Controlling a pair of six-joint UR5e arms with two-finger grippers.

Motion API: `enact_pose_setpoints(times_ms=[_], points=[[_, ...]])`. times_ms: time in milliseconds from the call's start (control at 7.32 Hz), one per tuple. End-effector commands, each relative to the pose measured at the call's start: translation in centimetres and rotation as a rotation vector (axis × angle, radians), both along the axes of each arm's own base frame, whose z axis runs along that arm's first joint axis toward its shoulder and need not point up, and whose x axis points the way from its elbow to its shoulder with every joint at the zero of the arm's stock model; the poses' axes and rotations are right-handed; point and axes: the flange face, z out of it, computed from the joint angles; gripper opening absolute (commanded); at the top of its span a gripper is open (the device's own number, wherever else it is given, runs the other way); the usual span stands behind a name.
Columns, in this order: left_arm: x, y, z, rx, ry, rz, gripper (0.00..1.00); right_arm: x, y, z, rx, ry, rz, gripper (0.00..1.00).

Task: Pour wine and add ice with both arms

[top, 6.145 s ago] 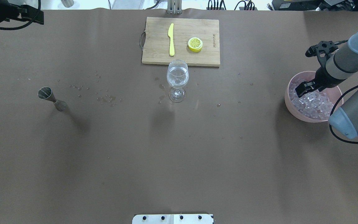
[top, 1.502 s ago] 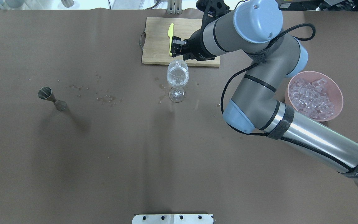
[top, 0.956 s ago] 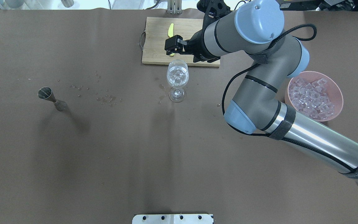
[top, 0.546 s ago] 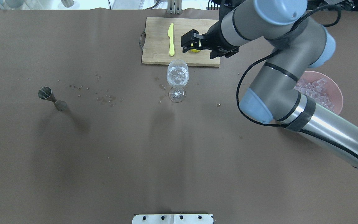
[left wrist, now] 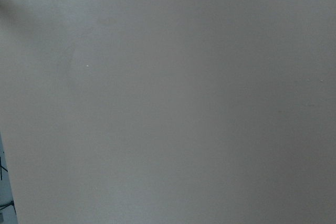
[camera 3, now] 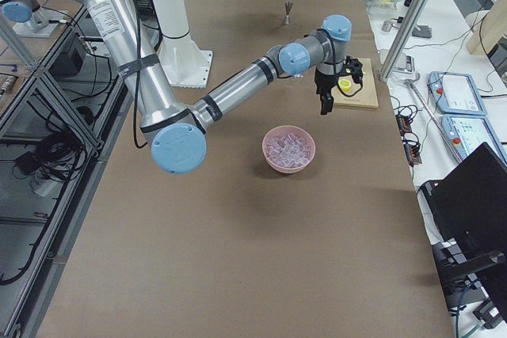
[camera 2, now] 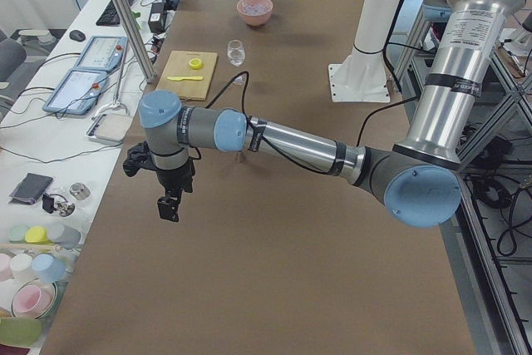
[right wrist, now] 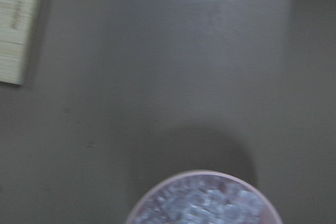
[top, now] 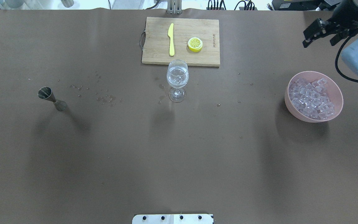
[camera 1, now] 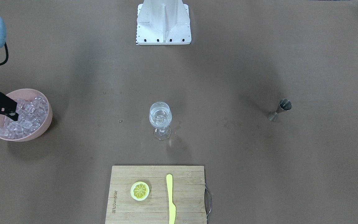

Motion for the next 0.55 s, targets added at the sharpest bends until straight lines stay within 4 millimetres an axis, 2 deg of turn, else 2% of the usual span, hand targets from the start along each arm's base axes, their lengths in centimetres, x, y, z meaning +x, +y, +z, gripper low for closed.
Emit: enact_pose_setpoints(times_ms=[0, 137, 410], points=[[-0.2, 0.5, 3.3, -0.028, -0.001, -0.006, 0.98, 7.2, -1.0, 10.9, -0.075, 0.091, -0.086, 1.00], [-0.1, 0.3, 3.8, -0.035, -0.001, -0.004, 0.98, 9.1, 0.4, 14.0, -0.078, 0.094, -0.117, 1.00], [-0.1, 0.6, 5.0, -0.058, -0.001, -0.005, 0.98, 15.2, 2.8, 18.0, -0.140, 0.092, -0.030, 1.00]])
